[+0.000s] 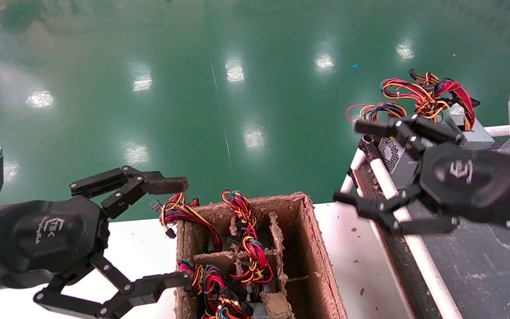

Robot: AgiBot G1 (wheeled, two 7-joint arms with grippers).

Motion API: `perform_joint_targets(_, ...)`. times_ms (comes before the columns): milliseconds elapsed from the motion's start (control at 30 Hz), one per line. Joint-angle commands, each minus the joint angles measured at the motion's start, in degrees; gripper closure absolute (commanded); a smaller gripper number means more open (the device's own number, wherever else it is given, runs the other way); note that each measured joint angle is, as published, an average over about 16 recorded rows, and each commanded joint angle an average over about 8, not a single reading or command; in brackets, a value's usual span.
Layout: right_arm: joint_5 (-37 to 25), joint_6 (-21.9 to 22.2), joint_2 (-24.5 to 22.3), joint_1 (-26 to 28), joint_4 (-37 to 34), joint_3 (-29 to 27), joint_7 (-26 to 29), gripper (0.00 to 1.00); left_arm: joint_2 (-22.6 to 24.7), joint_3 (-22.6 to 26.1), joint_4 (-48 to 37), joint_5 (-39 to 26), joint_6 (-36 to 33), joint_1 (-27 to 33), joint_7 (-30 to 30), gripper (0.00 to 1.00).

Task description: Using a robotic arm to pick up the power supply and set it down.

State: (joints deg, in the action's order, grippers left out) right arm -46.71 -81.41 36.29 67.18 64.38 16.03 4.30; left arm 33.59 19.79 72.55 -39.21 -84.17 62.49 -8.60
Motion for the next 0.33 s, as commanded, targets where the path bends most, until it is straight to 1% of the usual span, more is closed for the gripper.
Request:
perform_joint_targets(33,0.86,-0.76,-0.23,-1.0,1.64,0.0,1.15,0.0,0.0,0.0,0.0,0.0,0.0,0.0,0.0,0.0)
perform_joint_targets(233,3.42,-3.02,-0.9,-3.96,6.49,-0.01,4.55,0.0,0.0,0.01,0.0,0.0,0.0,0.0,0.0,0.0)
perform_joint_targets(333,4.05,-3.58,-1.06,-4.69,7.68,-0.01,5.39,0.0,0.0,0.01,0.0,0.01,0.0,0.0,0.0,0.0)
